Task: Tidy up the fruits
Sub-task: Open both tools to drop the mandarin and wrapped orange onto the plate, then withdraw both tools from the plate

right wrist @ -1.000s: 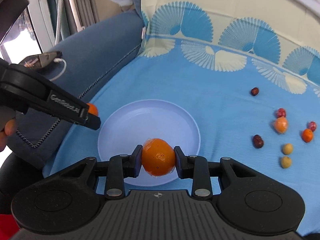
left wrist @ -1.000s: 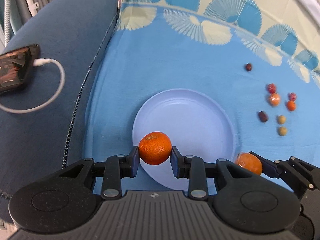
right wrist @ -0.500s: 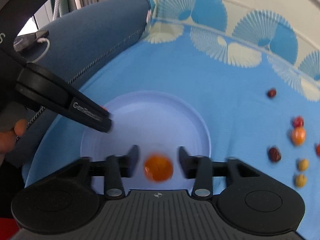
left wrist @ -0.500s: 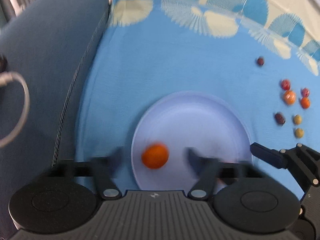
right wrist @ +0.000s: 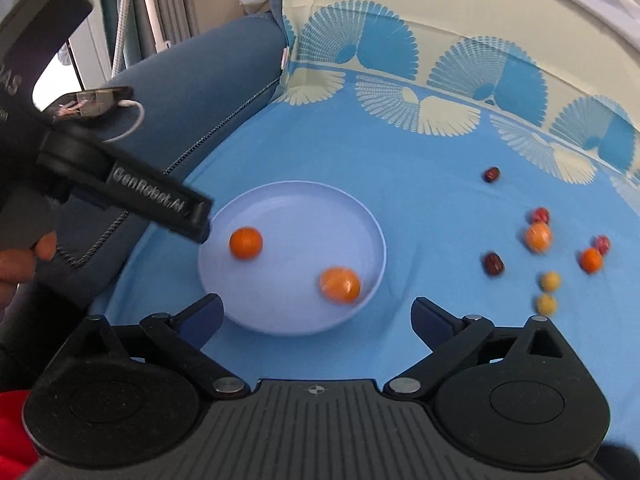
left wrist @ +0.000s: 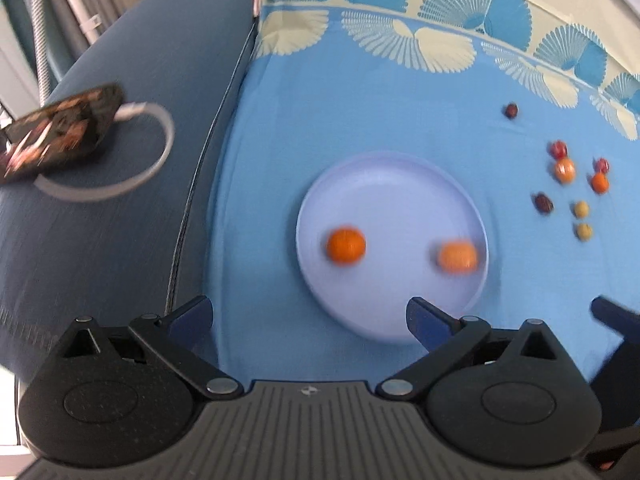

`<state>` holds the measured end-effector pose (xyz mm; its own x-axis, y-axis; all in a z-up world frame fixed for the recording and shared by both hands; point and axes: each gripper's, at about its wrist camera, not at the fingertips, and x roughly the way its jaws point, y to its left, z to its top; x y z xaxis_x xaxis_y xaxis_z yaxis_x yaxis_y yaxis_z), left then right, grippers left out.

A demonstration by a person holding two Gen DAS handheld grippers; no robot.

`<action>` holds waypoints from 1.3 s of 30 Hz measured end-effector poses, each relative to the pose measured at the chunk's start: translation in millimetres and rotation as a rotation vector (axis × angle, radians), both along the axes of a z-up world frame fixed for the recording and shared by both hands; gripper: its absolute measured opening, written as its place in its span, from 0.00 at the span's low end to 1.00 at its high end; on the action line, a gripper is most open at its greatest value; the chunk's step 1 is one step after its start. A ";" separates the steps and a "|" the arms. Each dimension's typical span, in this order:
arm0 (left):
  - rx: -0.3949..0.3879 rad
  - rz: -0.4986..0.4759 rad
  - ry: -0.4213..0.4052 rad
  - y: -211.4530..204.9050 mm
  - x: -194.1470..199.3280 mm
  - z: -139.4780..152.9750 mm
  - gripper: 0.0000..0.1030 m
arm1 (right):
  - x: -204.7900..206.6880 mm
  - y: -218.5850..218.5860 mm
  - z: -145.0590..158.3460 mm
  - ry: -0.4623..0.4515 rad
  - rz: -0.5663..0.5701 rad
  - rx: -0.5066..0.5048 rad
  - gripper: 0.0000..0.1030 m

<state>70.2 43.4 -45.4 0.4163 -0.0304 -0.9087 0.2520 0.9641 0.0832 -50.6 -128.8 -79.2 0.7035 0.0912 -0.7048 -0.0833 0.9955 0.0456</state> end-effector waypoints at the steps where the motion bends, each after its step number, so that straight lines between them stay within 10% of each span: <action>1: -0.003 0.004 0.004 3.1 -10.1 1.6 1.00 | -9.9 -0.3 4.1 -0.009 -0.007 0.000 0.98; 15: 0.025 -0.003 -0.080 4.1 -90.0 24.1 1.00 | -83.4 -12.7 39.5 -0.192 -0.067 0.001 0.99; 39: 0.040 -0.034 -0.147 -4.0 -102.6 39.9 1.00 | -96.9 -9.8 46.9 -0.251 -0.039 -0.004 0.99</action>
